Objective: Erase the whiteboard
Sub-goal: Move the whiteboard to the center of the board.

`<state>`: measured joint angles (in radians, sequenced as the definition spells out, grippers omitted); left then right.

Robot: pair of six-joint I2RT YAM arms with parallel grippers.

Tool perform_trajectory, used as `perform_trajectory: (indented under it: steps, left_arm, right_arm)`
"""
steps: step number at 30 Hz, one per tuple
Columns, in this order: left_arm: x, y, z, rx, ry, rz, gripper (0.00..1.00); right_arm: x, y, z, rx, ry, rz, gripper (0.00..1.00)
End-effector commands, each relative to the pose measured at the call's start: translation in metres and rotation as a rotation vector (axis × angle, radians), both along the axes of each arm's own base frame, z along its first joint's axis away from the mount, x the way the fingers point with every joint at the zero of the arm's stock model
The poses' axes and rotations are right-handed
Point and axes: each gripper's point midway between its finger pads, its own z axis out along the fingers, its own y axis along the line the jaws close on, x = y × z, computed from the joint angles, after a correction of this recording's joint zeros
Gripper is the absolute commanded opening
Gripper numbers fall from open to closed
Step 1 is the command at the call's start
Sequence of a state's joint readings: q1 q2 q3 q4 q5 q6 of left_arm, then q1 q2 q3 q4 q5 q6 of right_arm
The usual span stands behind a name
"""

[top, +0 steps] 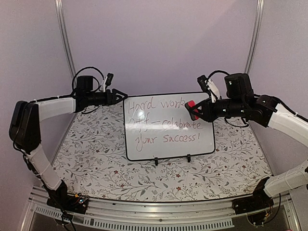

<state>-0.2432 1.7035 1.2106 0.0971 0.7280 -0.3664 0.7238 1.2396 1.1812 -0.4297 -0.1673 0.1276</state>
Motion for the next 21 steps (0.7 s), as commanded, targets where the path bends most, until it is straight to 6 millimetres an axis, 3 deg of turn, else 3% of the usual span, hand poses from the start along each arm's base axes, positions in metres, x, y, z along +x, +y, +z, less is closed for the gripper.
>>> perform_trajectory:
  steps: [1,7,14,21]
  left_arm:
    - [-0.006,-0.015,-0.004,-0.02,-0.016,-0.051,0.65]
    - [-0.011,-0.018,0.001,-0.032,-0.037,-0.061,0.56]
    - [-0.018,-0.025,-0.007,-0.027,-0.024,-0.071,0.27]
    - [-0.031,-0.035,-0.006,0.003,-0.012,-0.048,0.22]
  right_arm:
    - [-0.008,0.005,0.012,0.042,-0.017,0.029,0.17]
    - [-0.01,0.006,0.015,0.053,-0.016,0.035,0.17]
    - [-0.011,0.005,0.016,0.053,-0.014,0.029,0.17]
    - [-0.014,0.007,0.014,0.048,-0.005,0.046,0.18]
